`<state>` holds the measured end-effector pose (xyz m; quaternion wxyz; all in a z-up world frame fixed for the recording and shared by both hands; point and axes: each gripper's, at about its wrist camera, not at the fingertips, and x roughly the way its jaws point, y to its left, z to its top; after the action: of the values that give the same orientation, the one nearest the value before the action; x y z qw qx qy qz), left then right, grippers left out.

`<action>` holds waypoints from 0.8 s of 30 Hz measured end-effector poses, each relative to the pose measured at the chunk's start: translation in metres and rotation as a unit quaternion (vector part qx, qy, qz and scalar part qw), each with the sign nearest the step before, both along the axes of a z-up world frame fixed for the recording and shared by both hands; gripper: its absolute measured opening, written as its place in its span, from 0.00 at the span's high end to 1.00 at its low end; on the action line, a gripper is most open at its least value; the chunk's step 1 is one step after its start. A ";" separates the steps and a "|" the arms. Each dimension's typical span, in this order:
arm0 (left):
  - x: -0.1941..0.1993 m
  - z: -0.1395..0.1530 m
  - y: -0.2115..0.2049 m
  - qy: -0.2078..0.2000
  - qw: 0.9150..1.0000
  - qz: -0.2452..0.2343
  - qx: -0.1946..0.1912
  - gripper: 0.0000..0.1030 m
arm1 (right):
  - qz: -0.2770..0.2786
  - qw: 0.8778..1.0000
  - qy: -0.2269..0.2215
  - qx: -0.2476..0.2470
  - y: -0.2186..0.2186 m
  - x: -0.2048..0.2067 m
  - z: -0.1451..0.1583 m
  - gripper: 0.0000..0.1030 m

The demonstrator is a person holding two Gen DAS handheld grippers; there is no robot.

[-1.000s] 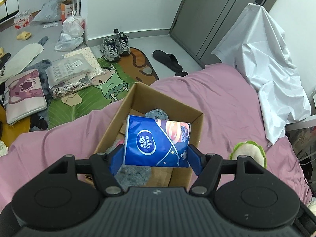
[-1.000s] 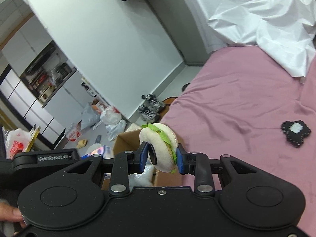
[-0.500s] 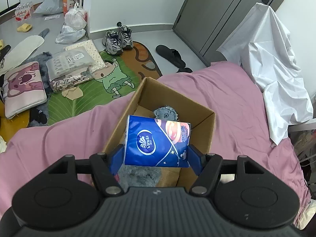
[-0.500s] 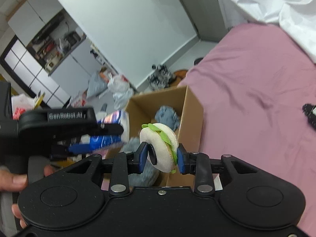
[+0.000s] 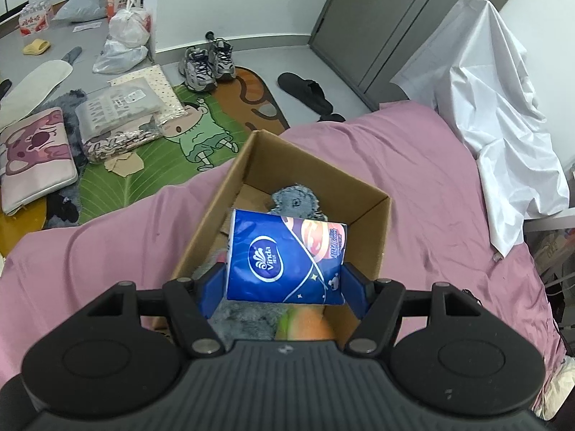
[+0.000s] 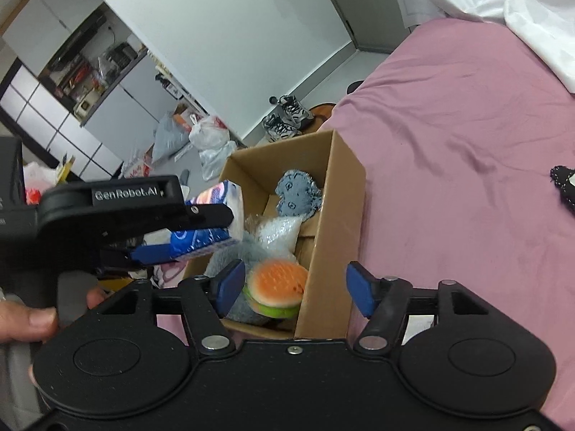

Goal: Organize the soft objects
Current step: 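Open the right tool over the box while the left tool releases the tissue pack inside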

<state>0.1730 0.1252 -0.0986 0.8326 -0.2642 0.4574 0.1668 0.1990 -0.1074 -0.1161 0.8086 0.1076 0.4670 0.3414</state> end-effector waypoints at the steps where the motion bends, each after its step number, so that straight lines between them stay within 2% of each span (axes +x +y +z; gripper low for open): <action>1: 0.002 -0.001 -0.001 0.001 1.000 -0.001 -0.001 0.35 | -0.001 1.000 0.003 0.004 -0.002 0.002 -0.001 0.39; 7: 0.010 -0.003 -0.010 0.005 1.000 -0.010 0.000 0.35 | -0.014 1.000 0.012 0.006 -0.007 0.007 -0.001 0.39; 15: 0.024 -0.013 -0.027 0.019 1.000 -0.022 -0.004 0.35 | -0.085 0.995 0.052 -0.006 -0.034 0.027 -0.014 0.40; 24: 0.032 -0.009 -0.031 0.024 0.999 -0.013 0.024 0.30 | -0.104 0.992 0.068 0.007 -0.047 0.036 -0.019 0.40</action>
<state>0.2054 0.0940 -0.1076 0.8297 -0.2340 0.4762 0.1734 0.2349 -0.1542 -0.1350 0.8053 0.1844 0.5045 0.2510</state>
